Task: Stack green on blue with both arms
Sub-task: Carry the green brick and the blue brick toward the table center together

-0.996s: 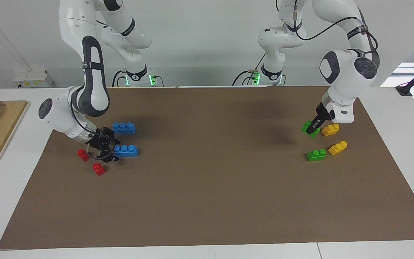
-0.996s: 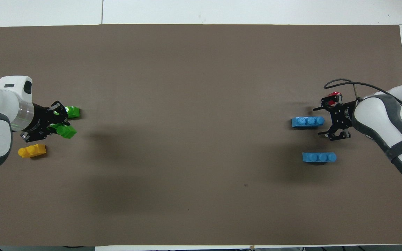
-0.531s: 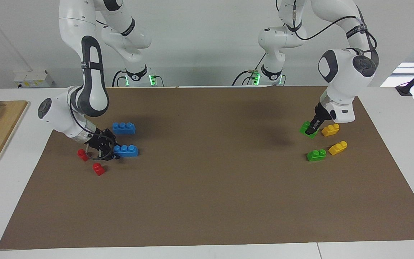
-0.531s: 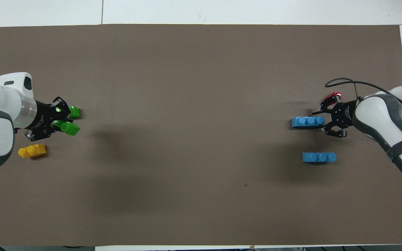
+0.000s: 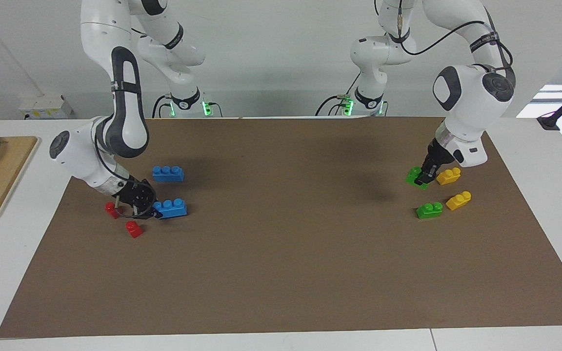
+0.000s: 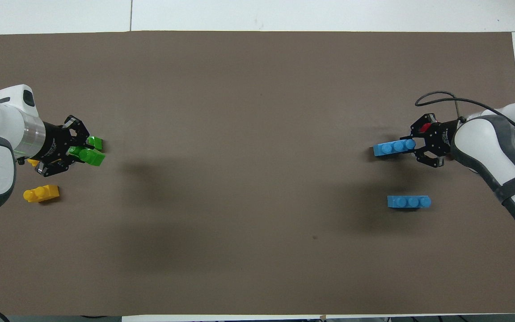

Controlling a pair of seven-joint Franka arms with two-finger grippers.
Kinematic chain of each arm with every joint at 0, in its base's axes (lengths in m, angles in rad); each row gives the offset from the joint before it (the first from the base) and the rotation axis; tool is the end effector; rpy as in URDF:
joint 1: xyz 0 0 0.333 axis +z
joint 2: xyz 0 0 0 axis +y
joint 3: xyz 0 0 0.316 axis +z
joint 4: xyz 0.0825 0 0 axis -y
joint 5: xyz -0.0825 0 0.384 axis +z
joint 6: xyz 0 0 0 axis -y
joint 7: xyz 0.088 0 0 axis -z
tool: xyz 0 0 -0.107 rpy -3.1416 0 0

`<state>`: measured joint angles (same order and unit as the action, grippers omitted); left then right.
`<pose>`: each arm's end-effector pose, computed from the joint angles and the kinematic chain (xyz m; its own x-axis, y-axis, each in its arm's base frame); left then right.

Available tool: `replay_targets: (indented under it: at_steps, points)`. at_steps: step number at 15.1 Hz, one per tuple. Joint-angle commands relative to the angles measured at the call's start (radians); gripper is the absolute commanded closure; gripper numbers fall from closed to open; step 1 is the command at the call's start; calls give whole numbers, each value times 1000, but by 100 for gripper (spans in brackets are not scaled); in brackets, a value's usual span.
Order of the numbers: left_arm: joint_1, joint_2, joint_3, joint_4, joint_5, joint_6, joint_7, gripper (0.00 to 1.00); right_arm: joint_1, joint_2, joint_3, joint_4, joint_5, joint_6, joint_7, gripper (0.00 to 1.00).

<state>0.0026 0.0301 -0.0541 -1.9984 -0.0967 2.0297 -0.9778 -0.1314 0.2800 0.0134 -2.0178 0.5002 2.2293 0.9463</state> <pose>0.5601 -0.0342 0.4441 0.5660 0.8211 -0.0736 0.8244 -0.5639 0.0488 0.5889 -0.0552 0.3104 0.1892 -0.9109 -0.3667 -0.9811 -0.1597 -0.1096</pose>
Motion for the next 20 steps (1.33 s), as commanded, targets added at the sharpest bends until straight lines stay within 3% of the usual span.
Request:
replay_targets:
  at_steps: [1, 7, 13, 20]
  points:
    - [-35, 27, 8, 29, -20, 13, -89, 100, 38, 31, 5, 121, 35, -84, 50, 100]
    - [-69, 31, 8, 27, -20, 43, -228, 100, 246, 31, 7, 195, 44, -68, 334, 100]
    - [-95, 33, 7, 26, -20, 69, -387, 100, 504, 28, 5, 159, 60, 117, 661, 100]
    - [-190, 34, 8, 29, -9, 113, -643, 100, 601, 31, 6, 51, 61, 263, 755, 100]
